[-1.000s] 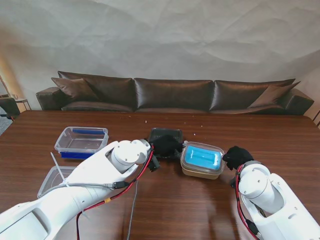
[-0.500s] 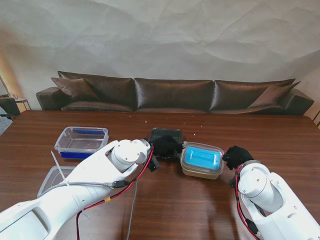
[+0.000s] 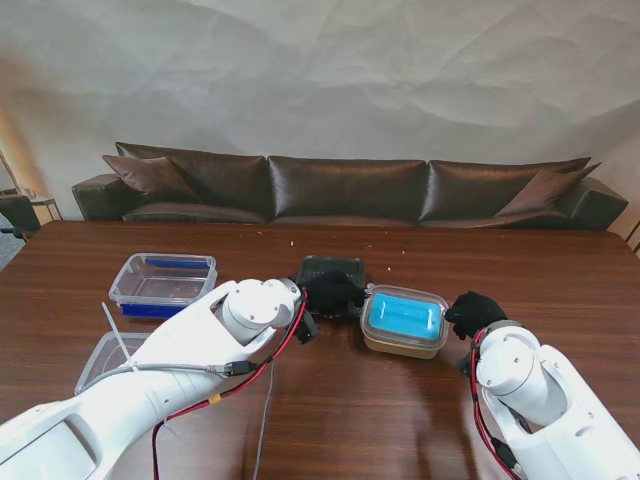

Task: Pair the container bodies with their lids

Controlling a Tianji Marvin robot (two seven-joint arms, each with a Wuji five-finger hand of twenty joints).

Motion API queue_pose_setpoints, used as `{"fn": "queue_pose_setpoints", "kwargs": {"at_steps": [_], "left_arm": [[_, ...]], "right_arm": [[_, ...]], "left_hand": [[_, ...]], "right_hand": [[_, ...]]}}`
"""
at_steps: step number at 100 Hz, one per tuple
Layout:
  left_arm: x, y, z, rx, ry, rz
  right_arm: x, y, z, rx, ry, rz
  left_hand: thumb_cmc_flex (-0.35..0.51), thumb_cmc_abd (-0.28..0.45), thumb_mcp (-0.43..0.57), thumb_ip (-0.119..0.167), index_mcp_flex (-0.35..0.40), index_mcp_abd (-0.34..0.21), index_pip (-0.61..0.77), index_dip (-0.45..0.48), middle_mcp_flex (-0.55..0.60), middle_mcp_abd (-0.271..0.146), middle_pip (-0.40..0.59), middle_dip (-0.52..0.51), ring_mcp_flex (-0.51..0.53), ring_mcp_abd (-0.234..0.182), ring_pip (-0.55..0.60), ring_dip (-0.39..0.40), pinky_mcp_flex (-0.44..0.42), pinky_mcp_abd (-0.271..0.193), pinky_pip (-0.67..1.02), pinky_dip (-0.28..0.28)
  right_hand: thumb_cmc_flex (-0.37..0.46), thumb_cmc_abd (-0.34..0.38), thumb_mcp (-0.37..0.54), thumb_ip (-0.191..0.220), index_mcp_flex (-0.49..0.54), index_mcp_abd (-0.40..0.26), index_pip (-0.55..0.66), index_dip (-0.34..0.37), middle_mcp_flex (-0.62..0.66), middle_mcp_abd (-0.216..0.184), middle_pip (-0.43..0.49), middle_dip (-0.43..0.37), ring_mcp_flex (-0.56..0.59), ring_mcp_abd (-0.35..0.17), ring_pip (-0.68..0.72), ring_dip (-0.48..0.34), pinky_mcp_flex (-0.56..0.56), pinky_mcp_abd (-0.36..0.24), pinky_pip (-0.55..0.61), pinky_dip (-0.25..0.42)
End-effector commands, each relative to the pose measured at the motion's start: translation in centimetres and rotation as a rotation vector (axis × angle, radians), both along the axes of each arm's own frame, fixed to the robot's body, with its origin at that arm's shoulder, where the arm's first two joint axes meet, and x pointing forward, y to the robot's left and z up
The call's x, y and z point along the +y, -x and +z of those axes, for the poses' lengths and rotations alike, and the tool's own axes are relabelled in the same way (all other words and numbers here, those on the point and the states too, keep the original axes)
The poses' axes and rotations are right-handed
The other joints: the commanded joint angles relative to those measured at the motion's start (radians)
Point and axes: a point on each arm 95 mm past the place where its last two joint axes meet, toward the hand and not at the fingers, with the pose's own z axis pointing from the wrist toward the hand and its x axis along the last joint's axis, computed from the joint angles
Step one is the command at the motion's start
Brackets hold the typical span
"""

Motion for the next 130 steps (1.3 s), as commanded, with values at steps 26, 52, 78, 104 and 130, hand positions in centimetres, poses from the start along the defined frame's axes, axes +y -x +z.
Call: {"fn": "queue_pose_setpoints", "kwargs": {"at_steps": [26, 52, 78, 104, 130], "left_arm": [[-0.61, 0.28, 0.12, 0.017, 0.005, -0.027], [-0.72, 0.25, 0.1, 0.022, 0.002, -0.03], [-0.81, 0.27, 0.06, 0.03, 0.0, -0.031], [-0.81, 0.3, 0.04, 0.034, -0.007, -0.029], [-0.72, 0.28, 0.05, 0.031, -0.019, -0.029]], "right_arm": [[0.32, 0.43, -0.18, 0.02, -0.004, 0.01], [0.13, 0.53, -0.23, 0.025, -0.002, 0.004], [0.01, 0.59, -0.3, 0.028, 0.003, 0.001], [-0.04, 0.52, -0.32, 0.031, 0.007, 0.001], [-0.05, 0.35, -0.26, 0.037, 0.013, 0.004]], "left_hand": [[0.018, 0.031, -0.009, -0.014, -0.01, -0.033, 0.005, -0.001, -0.003, 0.048, 0.003, 0.001, 0.021, 0.076, 0.071, 0.006, -0.023, -0.018, -0.081, -0.06], [0.016, 0.031, -0.009, -0.014, -0.012, -0.033, 0.005, -0.001, -0.003, 0.048, 0.003, 0.001, 0.02, 0.076, 0.07, 0.006, -0.024, -0.019, -0.082, -0.061], [0.016, 0.031, -0.009, -0.014, -0.017, -0.031, 0.001, -0.004, -0.005, 0.048, 0.002, 0.001, 0.017, 0.075, 0.068, 0.006, -0.026, -0.021, -0.083, -0.061], [0.016, 0.031, -0.009, -0.014, -0.022, -0.029, -0.004, -0.006, -0.007, 0.049, 0.0, 0.0, 0.018, 0.075, 0.068, 0.006, -0.026, -0.021, -0.083, -0.061], [0.014, 0.029, -0.01, -0.014, -0.03, -0.023, -0.013, -0.011, -0.008, 0.048, 0.0, 0.0, 0.015, 0.074, 0.066, 0.006, -0.026, -0.022, -0.083, -0.062]], "right_hand": [[0.004, 0.021, -0.004, 0.009, 0.01, -0.057, 0.018, 0.008, 0.107, 0.113, -0.001, -0.013, -0.003, -0.1, 0.083, -0.001, 0.4, 0.013, 0.219, -0.006], [0.004, 0.021, -0.006, 0.009, 0.011, -0.056, 0.018, 0.008, 0.107, 0.114, -0.001, -0.014, -0.003, -0.099, 0.084, -0.002, 0.4, 0.013, 0.218, -0.006], [0.002, 0.022, -0.006, 0.009, 0.01, -0.058, 0.019, 0.008, 0.107, 0.113, -0.002, -0.015, -0.003, -0.101, 0.083, -0.002, 0.4, 0.014, 0.218, -0.006], [0.002, 0.023, -0.008, 0.009, 0.008, -0.057, 0.019, 0.008, 0.107, 0.113, -0.003, -0.016, -0.003, -0.098, 0.083, -0.003, 0.399, 0.015, 0.217, -0.006], [0.001, 0.026, -0.012, 0.009, 0.005, -0.057, 0.017, 0.008, 0.107, 0.113, -0.006, -0.017, -0.003, -0.101, 0.082, -0.005, 0.399, 0.016, 0.215, -0.007]]}}
